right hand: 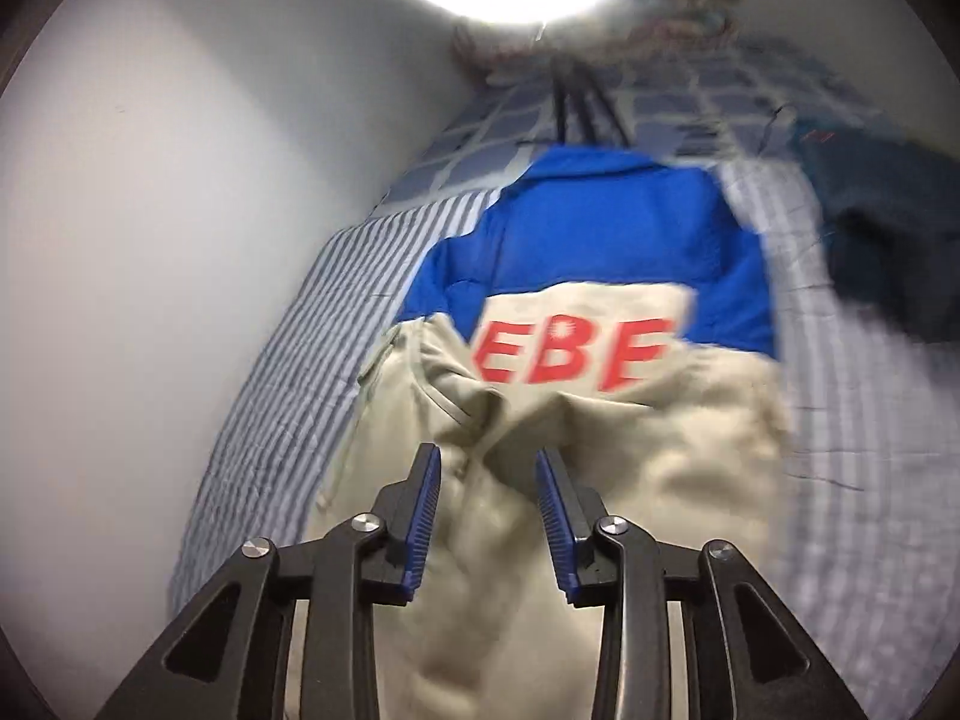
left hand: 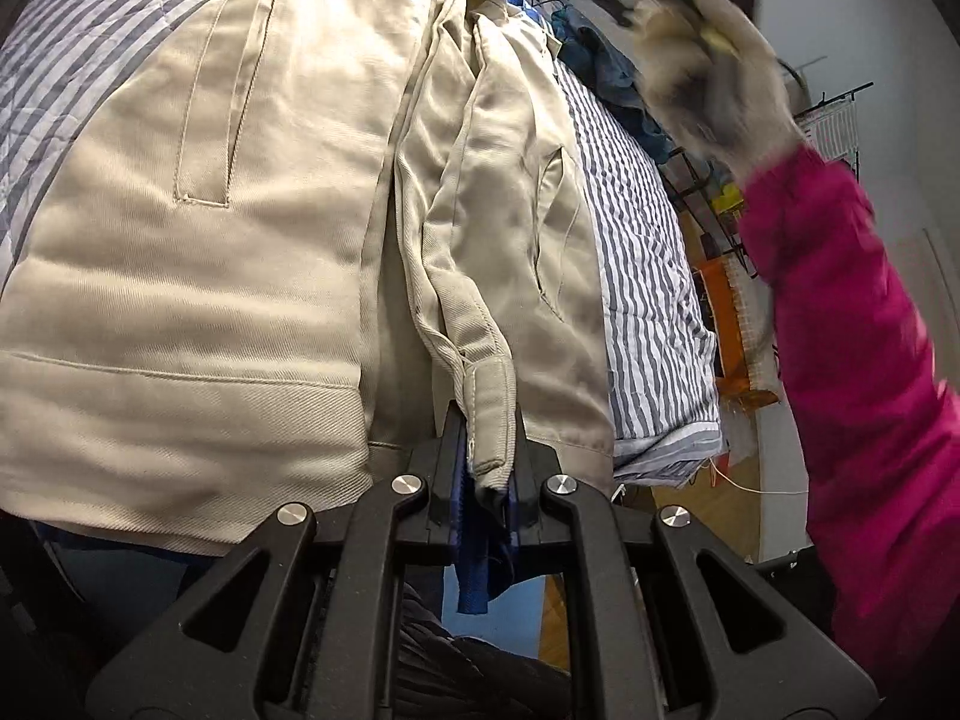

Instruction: Fold large clothes

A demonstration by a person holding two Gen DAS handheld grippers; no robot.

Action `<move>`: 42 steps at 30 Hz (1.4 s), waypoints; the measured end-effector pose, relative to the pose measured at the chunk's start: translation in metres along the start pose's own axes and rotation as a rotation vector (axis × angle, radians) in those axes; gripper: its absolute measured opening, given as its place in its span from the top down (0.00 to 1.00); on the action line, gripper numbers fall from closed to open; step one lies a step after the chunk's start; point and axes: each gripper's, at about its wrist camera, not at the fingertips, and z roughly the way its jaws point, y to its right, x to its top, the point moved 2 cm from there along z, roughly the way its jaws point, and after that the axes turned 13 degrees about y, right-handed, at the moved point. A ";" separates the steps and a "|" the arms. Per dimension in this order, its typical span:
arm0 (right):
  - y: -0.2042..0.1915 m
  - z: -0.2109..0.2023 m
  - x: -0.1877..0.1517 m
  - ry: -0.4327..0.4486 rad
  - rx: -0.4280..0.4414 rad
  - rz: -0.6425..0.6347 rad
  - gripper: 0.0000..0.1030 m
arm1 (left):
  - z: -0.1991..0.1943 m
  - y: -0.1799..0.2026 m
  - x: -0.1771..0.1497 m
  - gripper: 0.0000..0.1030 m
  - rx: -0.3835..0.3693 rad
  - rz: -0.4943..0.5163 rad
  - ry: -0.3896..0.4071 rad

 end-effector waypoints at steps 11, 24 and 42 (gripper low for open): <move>0.015 -0.011 -0.066 -0.092 -0.074 -0.029 0.62 | 0.000 0.004 -0.003 0.92 0.018 0.018 0.002; -0.034 0.020 -0.077 -0.173 -0.192 -0.253 0.98 | 0.004 0.004 -0.008 0.92 0.004 0.023 -0.020; -0.013 -0.097 -0.105 -0.019 0.014 -0.074 0.66 | -0.050 0.012 0.004 0.85 -0.016 0.106 0.049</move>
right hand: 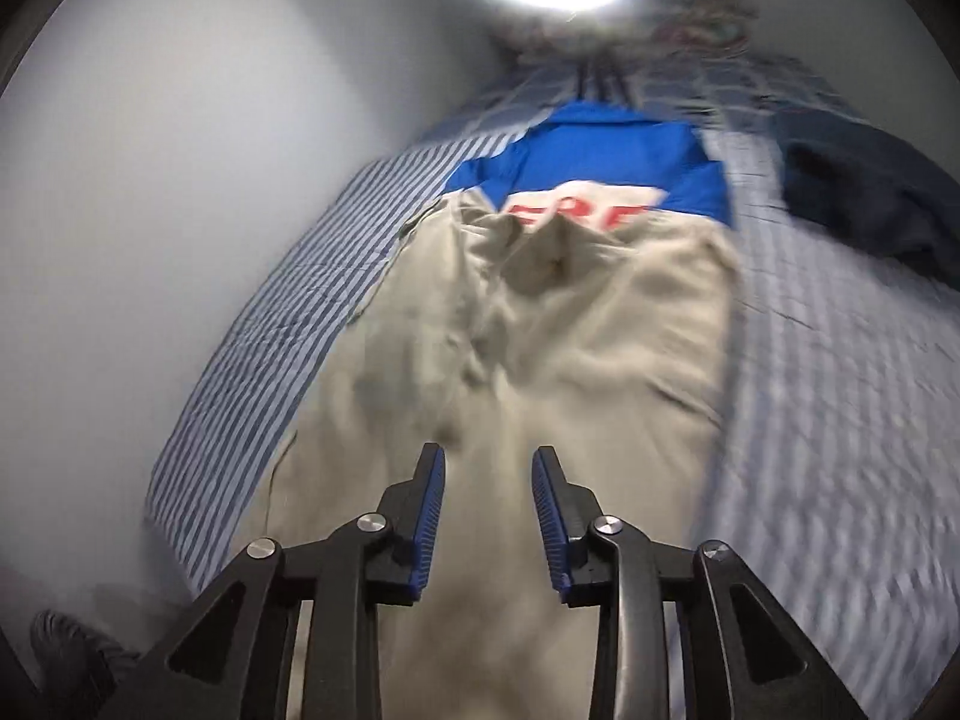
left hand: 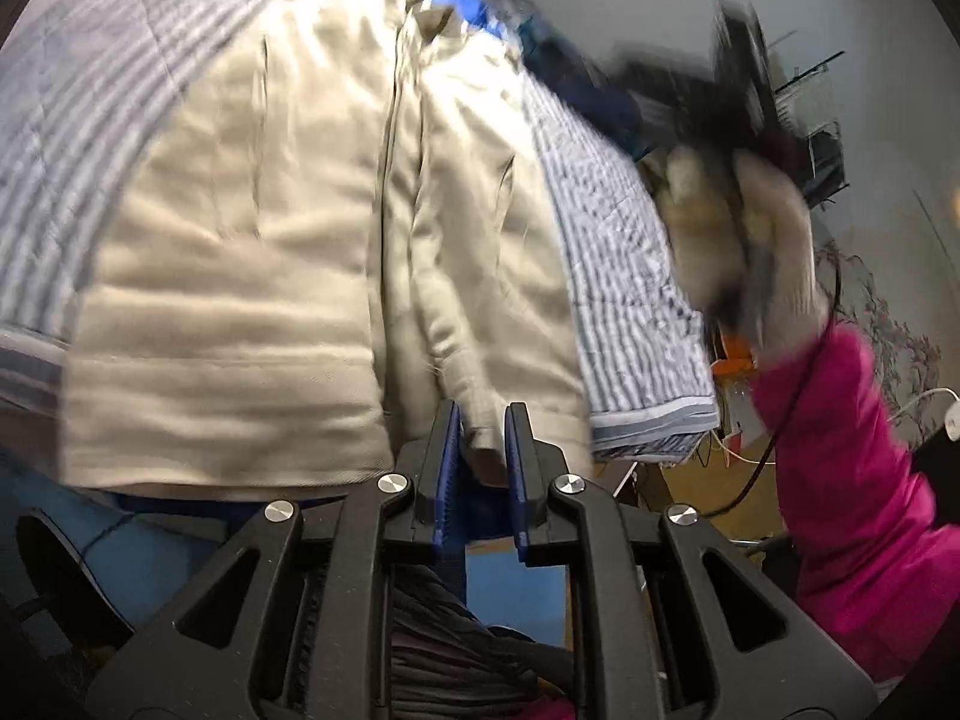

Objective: Fold large clothes
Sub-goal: 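Open both grippers and release the folded jacket, then grasp the jacket hem with the left gripper while the right gripper grasps it too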

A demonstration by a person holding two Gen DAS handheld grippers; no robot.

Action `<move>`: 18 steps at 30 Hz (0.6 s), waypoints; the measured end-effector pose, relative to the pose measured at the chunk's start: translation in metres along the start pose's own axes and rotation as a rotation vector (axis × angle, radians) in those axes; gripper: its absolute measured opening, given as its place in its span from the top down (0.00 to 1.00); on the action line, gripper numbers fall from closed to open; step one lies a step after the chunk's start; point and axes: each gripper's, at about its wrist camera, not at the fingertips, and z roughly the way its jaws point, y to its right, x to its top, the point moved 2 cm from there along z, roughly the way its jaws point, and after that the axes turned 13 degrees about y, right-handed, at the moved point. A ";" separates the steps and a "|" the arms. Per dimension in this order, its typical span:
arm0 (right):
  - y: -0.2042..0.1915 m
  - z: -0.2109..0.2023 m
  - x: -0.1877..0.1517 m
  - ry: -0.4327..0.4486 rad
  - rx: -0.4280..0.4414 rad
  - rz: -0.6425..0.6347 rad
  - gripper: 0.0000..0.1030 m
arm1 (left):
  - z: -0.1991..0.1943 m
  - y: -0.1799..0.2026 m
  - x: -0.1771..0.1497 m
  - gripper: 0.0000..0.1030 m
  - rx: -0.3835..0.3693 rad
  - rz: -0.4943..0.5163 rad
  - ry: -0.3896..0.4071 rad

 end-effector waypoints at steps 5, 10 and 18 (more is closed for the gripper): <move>0.019 -0.072 -0.067 -0.017 -0.038 0.054 0.55 | -0.047 -0.020 0.023 0.59 0.017 0.003 0.076; 0.016 -0.098 -0.127 -0.063 0.013 0.118 0.40 | -0.062 -0.073 0.041 0.47 0.090 -0.096 0.076; -0.004 -0.095 -0.188 -0.143 0.058 0.165 0.40 | -0.036 -0.134 0.023 0.47 0.162 -0.224 -0.012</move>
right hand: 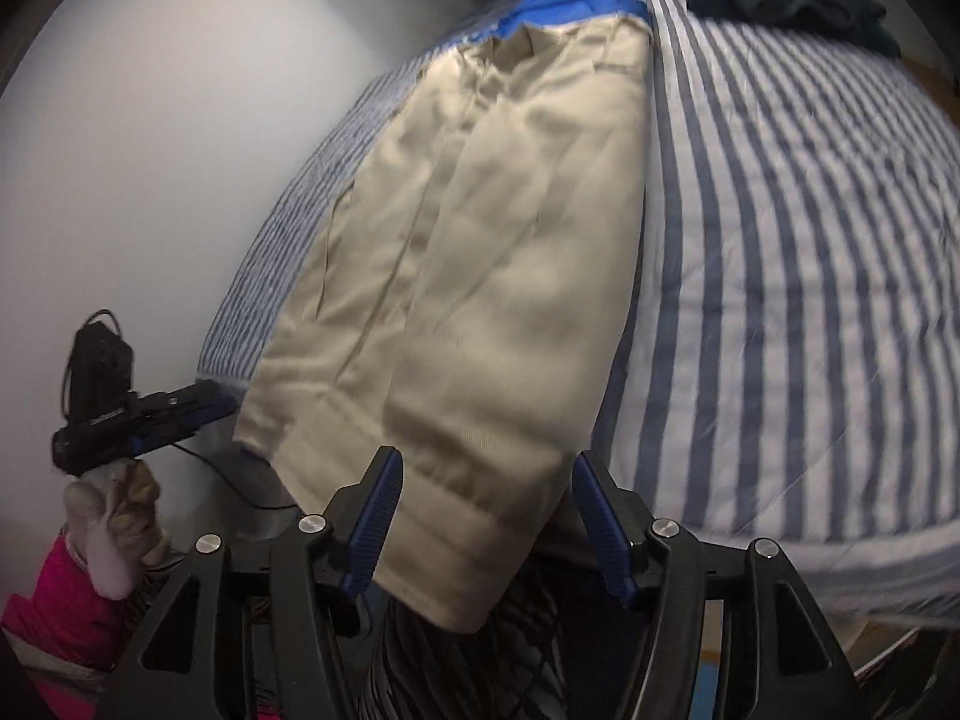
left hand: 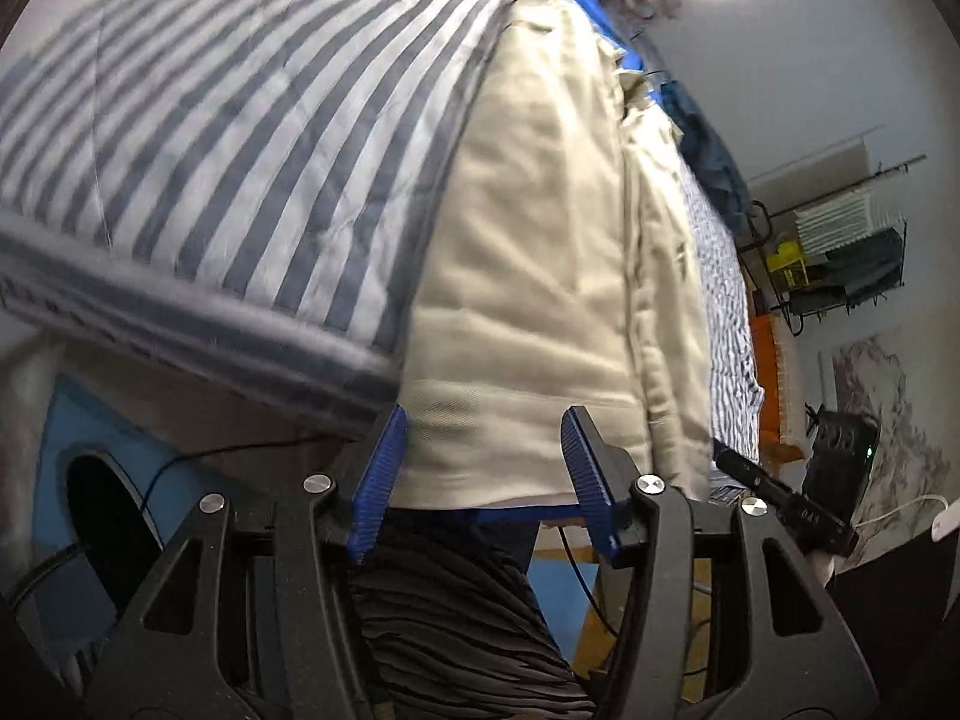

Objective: Fold large clothes
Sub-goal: 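Grasp the jacket hem with the left gripper while the right gripper grasps it too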

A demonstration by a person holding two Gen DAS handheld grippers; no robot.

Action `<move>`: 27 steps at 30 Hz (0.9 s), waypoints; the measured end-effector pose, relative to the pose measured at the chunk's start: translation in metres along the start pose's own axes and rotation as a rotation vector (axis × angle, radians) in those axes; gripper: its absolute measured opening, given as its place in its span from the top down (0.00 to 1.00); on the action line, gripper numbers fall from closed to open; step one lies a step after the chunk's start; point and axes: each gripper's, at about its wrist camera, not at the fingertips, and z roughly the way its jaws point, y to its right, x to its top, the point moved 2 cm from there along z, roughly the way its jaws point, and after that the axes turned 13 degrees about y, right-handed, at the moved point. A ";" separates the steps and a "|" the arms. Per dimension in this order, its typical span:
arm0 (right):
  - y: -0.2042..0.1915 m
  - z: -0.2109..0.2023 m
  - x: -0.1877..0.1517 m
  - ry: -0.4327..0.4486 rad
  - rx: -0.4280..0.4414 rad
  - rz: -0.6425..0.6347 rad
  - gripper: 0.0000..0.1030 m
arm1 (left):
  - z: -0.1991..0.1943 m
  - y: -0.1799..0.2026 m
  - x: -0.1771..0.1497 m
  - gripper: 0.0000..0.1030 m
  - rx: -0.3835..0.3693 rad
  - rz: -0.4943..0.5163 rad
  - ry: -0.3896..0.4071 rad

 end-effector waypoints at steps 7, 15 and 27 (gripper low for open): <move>0.005 0.020 -0.025 -0.087 0.056 0.061 0.47 | 0.020 -0.003 -0.002 0.59 -0.005 -0.001 -0.031; -0.006 -0.007 -0.017 -0.054 0.022 0.015 0.86 | -0.019 0.022 -0.001 0.90 -0.042 0.079 0.072; -0.033 -0.017 -0.022 -0.068 -0.155 -0.263 0.71 | 0.002 0.015 -0.008 0.90 0.049 0.134 0.038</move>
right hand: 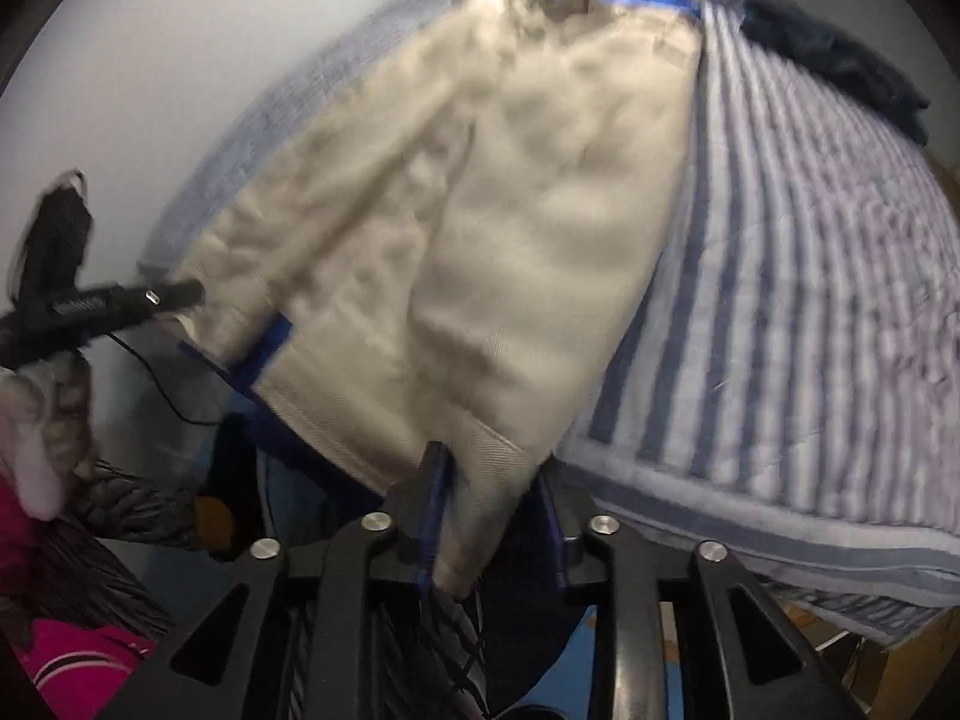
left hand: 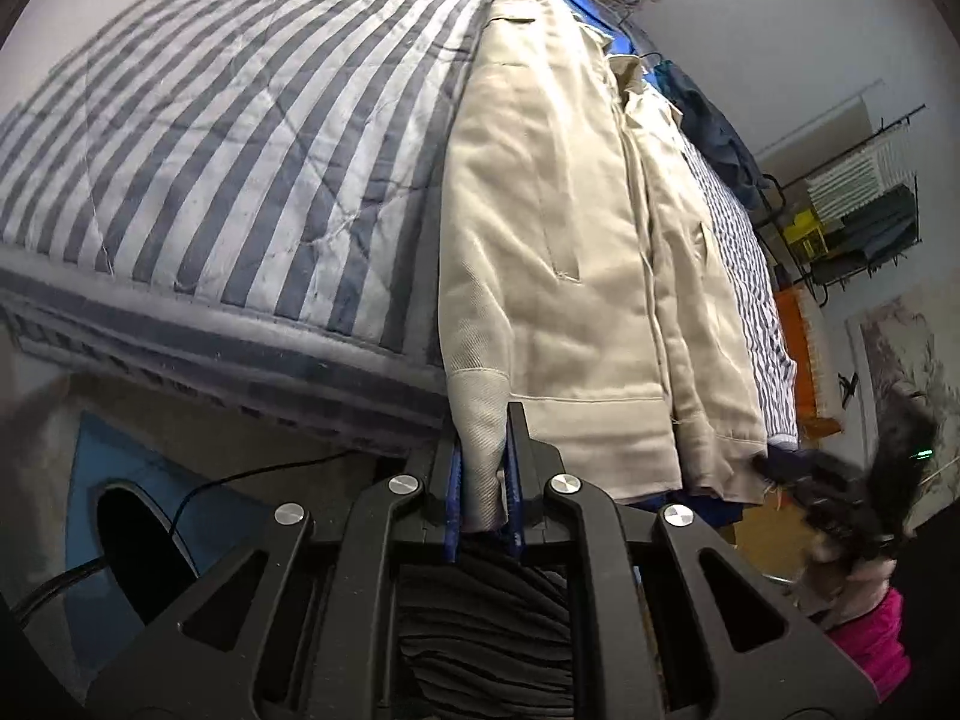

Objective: Fold large clothes
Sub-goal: 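Grasp the jacket hem with the left gripper while the right gripper grasps it too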

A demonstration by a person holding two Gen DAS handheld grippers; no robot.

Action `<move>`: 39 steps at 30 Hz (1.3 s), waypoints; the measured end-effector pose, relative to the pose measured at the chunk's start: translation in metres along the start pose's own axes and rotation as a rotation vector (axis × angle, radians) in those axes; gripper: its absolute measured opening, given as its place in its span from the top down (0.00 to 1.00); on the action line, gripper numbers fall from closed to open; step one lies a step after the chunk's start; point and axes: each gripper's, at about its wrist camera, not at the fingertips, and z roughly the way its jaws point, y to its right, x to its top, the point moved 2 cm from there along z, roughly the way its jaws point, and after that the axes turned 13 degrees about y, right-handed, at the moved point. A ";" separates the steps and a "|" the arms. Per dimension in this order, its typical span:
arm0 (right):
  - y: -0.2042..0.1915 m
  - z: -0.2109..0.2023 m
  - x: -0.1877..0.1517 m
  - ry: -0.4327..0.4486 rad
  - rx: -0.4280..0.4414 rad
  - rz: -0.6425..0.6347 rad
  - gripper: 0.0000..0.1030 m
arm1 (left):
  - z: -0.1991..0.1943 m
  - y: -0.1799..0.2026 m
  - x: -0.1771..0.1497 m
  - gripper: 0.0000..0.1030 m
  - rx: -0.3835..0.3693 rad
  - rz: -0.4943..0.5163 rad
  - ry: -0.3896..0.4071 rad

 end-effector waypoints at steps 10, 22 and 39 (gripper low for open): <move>-0.020 0.012 0.064 0.241 -0.006 -0.024 0.76 | 0.002 -0.004 -0.001 0.90 -0.002 -0.018 -0.005; -0.053 0.080 0.061 0.105 -0.009 -0.156 0.76 | -0.006 -0.003 0.002 0.88 -0.046 -0.033 -0.006; 0.073 0.019 0.025 0.145 0.189 0.340 0.47 | -0.007 -0.007 0.069 0.58 -0.055 0.031 -0.072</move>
